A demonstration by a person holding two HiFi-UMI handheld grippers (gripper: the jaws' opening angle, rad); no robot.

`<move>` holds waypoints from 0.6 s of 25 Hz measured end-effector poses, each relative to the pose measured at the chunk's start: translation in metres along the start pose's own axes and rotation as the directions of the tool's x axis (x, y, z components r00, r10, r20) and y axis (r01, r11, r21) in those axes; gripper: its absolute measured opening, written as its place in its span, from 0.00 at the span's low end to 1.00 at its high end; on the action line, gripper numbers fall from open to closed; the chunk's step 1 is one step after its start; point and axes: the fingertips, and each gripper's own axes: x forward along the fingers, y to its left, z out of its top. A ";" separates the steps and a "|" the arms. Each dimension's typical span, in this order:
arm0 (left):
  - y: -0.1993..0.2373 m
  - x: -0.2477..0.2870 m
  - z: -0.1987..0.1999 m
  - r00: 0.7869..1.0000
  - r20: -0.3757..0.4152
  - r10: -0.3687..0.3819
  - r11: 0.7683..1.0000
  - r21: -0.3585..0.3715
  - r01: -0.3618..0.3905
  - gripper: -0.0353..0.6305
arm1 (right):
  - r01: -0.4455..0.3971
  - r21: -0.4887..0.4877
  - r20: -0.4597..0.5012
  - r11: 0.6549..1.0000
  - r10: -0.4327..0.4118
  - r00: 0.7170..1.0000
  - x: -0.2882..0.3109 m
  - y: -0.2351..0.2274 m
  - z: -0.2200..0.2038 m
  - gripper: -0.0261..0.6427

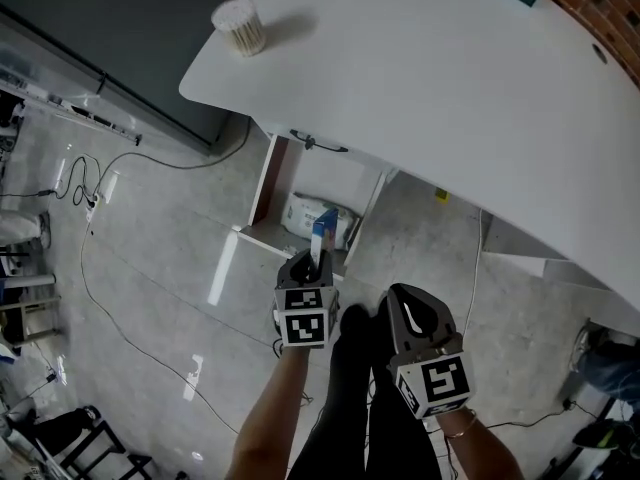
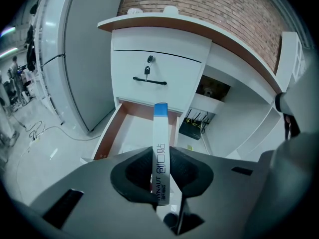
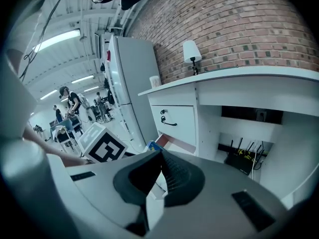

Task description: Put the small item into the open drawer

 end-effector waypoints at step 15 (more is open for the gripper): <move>-0.013 0.073 -0.037 0.995 -0.087 -0.052 0.994 0.096 0.060 0.20 | 0.012 -0.005 0.029 1.000 -0.012 1.000 0.011 -0.008 -0.032 0.05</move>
